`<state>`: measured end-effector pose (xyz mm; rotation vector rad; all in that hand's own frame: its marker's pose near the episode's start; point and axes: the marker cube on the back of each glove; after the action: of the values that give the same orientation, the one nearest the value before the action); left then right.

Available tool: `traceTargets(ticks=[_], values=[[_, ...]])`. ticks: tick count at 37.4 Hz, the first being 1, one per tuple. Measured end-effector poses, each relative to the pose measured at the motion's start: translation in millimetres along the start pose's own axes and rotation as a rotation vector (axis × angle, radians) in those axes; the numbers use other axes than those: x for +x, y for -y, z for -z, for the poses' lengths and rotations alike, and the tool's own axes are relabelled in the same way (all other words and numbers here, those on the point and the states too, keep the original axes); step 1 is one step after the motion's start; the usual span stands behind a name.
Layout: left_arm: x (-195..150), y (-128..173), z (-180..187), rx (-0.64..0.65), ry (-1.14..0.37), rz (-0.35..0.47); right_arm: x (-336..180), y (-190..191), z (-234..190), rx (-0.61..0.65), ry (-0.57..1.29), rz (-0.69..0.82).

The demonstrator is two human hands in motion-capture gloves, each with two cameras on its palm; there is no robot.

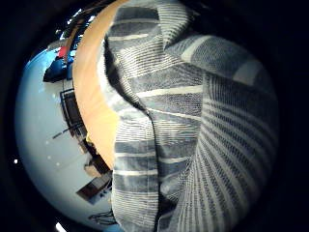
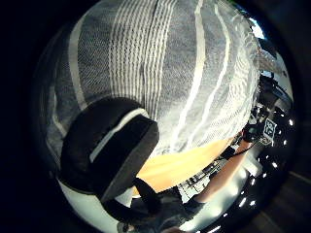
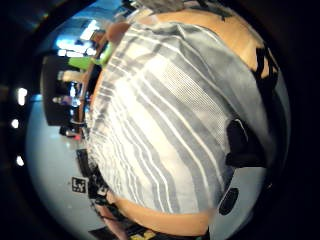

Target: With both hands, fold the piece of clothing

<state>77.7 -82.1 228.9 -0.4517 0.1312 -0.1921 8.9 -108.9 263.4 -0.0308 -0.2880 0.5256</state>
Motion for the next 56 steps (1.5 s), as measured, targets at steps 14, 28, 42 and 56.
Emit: traceTargets(ticks=[14,28,42,56], values=[[0.8,-1.6,11.1,-0.068,0.011,-0.063,6.2,85.8,11.2,-0.107,0.089,-0.048],[-32.4,-13.7,53.9,-0.005,-0.232,-0.049,-143.7,23.6,160.4,0.019,0.183,0.227],[-93.3,-41.4,87.6,0.095,-0.222,0.155,-331.6,-49.0,141.4,0.001,0.104,0.476],[-165.8,-71.9,93.4,0.108,-0.098,0.385,-418.1,-177.3,37.1,-0.294,0.029,0.495]])
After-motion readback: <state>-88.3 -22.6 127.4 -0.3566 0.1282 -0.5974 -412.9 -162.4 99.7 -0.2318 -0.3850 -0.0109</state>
